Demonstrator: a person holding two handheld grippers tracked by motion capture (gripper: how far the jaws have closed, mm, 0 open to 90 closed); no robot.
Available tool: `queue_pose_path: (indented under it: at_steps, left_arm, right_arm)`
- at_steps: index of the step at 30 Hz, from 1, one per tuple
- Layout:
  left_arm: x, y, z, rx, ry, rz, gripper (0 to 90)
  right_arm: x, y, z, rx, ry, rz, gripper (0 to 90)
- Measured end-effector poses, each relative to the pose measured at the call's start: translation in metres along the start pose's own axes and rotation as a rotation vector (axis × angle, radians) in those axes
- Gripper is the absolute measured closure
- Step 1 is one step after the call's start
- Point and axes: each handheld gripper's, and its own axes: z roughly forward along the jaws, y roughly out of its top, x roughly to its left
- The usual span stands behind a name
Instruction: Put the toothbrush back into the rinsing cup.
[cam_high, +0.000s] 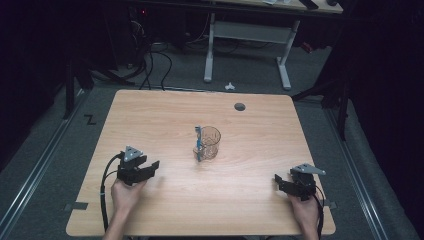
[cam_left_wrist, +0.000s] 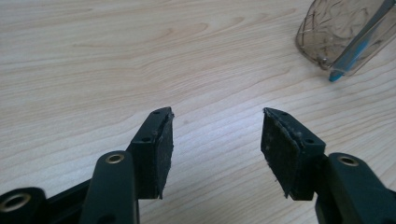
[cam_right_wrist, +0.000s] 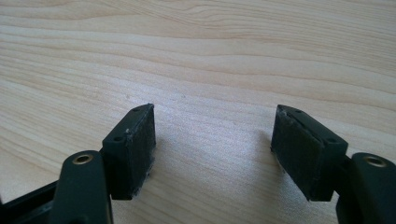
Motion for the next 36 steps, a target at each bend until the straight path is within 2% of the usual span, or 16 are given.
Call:
queue_pose_path:
  at_steps: [11,25,33,36]
  left_arm:
    - [0.008,-0.008,0.006,0.029,0.023,-0.02,44.3]
    - [0.01,-0.016,0.021,0.06,0.058,-0.01,45.1]
    - [0.009,-0.018,0.023,0.041,0.084,0.005,45.3]
    - [0.007,-0.02,0.023,0.029,0.104,0.022,44.8]
  right_arm:
    - [0.0,0.0,0.0,0.0,-0.001,0.0,30.9]
    - [0.0,0.0,0.0,0.0,0.0,0.001,31.0]
    - [0.0,0.0,0.0,0.0,0.0,0.0,30.9]
    - [0.0,0.0,0.0,0.0,0.0,0.001,31.0]
